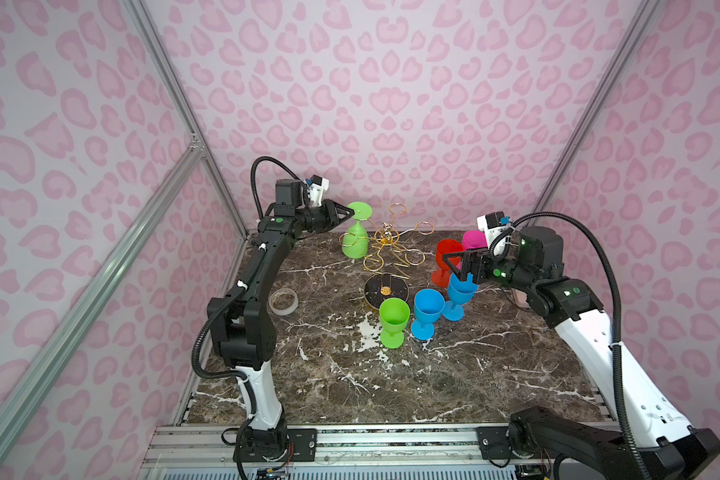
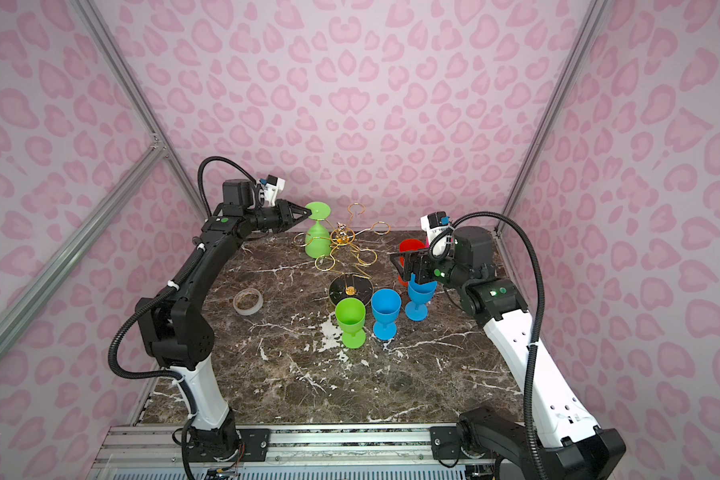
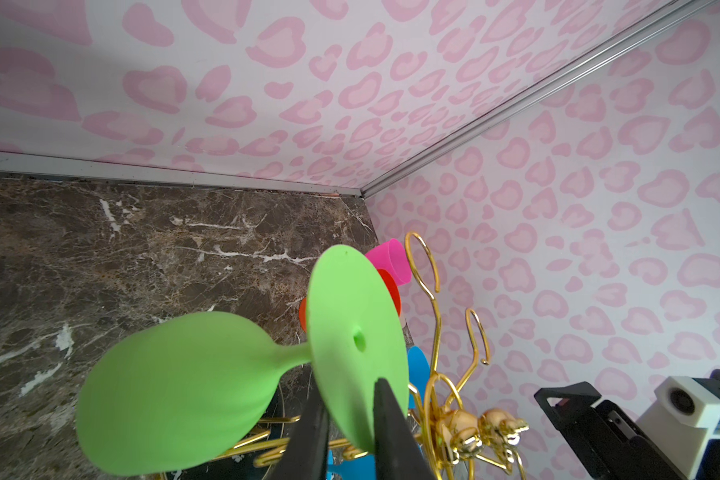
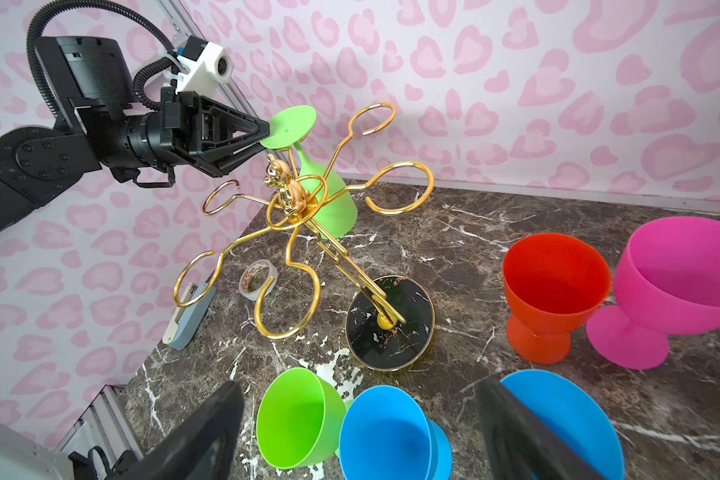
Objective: Take the wine glass off the wine glass rack
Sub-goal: 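Reach the left gripper to the base of the green glass on the rack, then close the left gripper on the green glass base and hold it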
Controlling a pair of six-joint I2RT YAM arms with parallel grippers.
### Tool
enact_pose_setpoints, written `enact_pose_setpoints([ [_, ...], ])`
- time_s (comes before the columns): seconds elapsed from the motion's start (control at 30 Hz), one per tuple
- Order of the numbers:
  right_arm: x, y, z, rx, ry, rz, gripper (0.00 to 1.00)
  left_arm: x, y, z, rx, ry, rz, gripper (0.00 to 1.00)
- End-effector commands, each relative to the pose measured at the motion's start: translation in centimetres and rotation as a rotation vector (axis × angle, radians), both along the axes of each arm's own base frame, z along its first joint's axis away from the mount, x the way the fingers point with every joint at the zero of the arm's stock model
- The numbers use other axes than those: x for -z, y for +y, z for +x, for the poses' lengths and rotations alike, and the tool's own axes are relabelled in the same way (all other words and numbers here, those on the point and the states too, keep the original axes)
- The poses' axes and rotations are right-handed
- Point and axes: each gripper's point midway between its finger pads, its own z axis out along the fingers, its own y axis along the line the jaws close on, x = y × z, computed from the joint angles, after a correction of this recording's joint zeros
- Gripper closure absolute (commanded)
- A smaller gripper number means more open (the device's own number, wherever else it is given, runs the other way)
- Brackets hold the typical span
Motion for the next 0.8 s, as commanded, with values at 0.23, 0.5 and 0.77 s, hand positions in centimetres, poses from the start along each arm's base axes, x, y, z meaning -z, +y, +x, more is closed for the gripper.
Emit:
enact_pose_setpoints([
  [0.23,-0.1,0.2,0.4,-0.01,-0.017,0.006,0.11,-1.1,-0.3,0.0,0.029,-0.022,-0.029,0.86],
  [0.5,-0.3,0.3,0.5,-0.014,-0.018,0.01,0.1,-1.7,-0.2,-0.1,0.036,-0.023,-0.054,0.93],
  [0.77,-0.4,0.5,0.7,-0.016,-0.017,0.019,0.1,-2.4,0.0,-0.3,0.05,-0.009,-0.093,0.97],
])
